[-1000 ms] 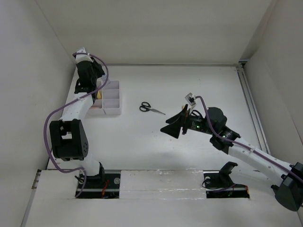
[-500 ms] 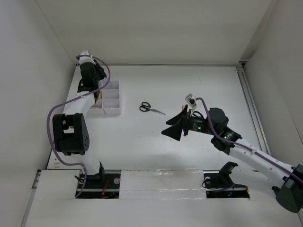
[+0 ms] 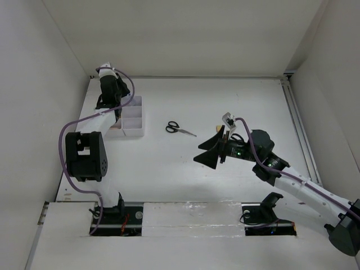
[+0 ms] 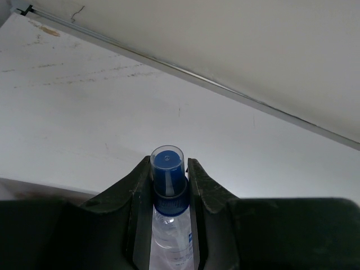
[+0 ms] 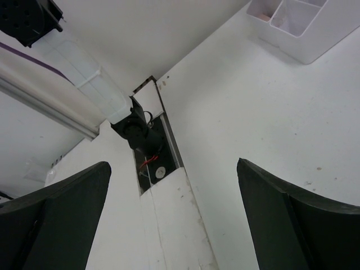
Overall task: Sort the stationery into containers
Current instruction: Place the stationery in the storage box.
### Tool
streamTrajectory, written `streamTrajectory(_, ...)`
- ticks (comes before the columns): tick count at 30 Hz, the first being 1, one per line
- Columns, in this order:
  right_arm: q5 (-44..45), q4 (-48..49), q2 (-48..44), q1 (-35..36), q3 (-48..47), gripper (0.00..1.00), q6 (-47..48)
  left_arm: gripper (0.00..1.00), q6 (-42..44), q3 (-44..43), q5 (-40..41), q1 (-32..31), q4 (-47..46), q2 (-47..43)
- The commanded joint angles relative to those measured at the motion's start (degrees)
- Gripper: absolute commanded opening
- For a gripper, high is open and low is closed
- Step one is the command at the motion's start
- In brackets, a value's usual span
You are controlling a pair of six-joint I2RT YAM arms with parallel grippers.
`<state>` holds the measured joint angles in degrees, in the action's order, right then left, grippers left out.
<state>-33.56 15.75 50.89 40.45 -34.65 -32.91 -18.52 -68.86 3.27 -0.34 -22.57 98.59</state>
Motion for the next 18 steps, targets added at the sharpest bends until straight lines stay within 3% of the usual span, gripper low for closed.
streamTrajectory(1, -1.68, 2.01, -0.97, -0.46, -0.15, 1.0, 1.44, 0.0, 0.07, -0.84, 1.04, -0.45, -2.75, -0.94)
streamTrajectory(3, -1.68, 1.48, -0.97, -0.46, -0.15, 1.0, 1.44, 0.05, 0.07, -0.84, 1.04, -0.45, -2.75, -0.94)
streamTrajectory(5, -1.68, 1.48, -0.97, -0.46, -0.15, 1.0, 1.44, 0.2, 0.07, -0.84, 1.04, -0.45, -2.75, -1.55)
streamTrajectory(8, -1.68, 1.48, -0.97, -0.46, -0.15, 1.0, 1.97, 0.25, 0.07, -0.84, 1.83, -0.45, -2.75, -1.55)
streamTrajectory(13, -1.68, 1.48, -0.97, -0.46, -0.15, 1.0, 1.97, 0.5, 0.59, -0.31, 1.83, -0.45, -2.74, -2.78)
streamTrajectory(16, -1.16, 0.96, -0.97, -0.46, -0.15, 1.0, 1.97, 0.54, 0.59, 0.92, 1.83, -0.45, -3.45, -4.18)
streamTrajectory(18, 1.37, 0.26, -0.97, -0.46, -0.15, 1.0, 1.97, 0.63, 0.59, 0.92, 2.53, -0.45, -3.45, -4.8)
